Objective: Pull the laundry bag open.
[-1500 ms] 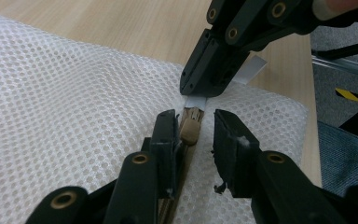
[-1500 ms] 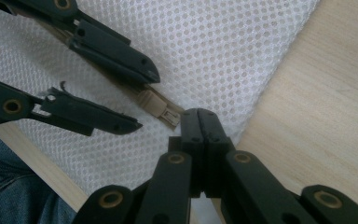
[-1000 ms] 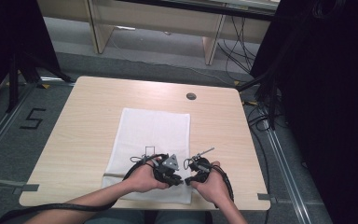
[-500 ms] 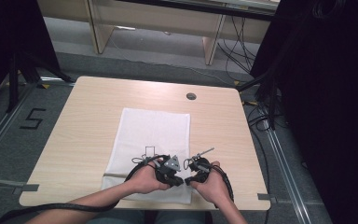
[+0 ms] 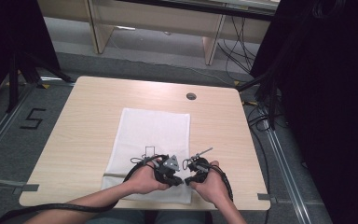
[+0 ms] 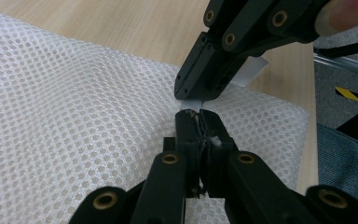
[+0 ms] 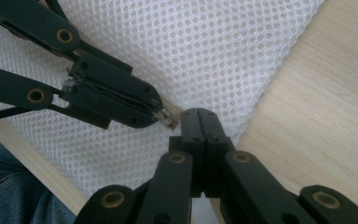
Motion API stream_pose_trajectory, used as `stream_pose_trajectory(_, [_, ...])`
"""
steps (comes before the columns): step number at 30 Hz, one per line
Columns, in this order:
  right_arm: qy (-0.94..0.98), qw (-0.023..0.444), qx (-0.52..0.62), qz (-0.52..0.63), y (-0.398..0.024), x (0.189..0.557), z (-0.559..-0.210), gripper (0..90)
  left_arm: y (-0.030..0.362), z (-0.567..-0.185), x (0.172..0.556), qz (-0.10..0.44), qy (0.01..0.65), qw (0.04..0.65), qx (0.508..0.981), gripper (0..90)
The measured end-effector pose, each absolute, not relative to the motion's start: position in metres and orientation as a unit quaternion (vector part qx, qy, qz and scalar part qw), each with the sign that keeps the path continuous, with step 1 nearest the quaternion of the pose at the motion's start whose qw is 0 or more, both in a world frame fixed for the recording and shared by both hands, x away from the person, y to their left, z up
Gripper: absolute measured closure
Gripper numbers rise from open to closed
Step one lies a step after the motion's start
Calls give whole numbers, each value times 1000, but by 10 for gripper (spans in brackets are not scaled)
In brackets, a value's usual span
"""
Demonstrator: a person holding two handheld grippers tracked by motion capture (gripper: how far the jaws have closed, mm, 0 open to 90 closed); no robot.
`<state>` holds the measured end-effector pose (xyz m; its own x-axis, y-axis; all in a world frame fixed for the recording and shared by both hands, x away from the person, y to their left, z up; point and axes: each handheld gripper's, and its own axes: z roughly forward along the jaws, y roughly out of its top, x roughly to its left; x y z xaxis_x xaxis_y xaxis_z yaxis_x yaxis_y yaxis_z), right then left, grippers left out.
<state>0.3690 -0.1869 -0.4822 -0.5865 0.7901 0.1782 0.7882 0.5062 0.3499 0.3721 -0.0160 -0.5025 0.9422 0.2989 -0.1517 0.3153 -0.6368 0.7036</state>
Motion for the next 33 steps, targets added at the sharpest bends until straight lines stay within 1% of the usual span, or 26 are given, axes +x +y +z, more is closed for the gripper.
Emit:
stream_pose_trajectory(19, [868,2,457,195,-186,369,-481,900,-8,-499,371,-2,161,394,905,872])
stream_pose_trajectory(28, [869,2,456,192,-185,369,-481,900,-6,-499,369,-6,170,396,902,872])
stream_pose_trajectory(33, [866,2,460,197,-185,369,-482,900,-5,-499,370,-4,162,395,904,872])
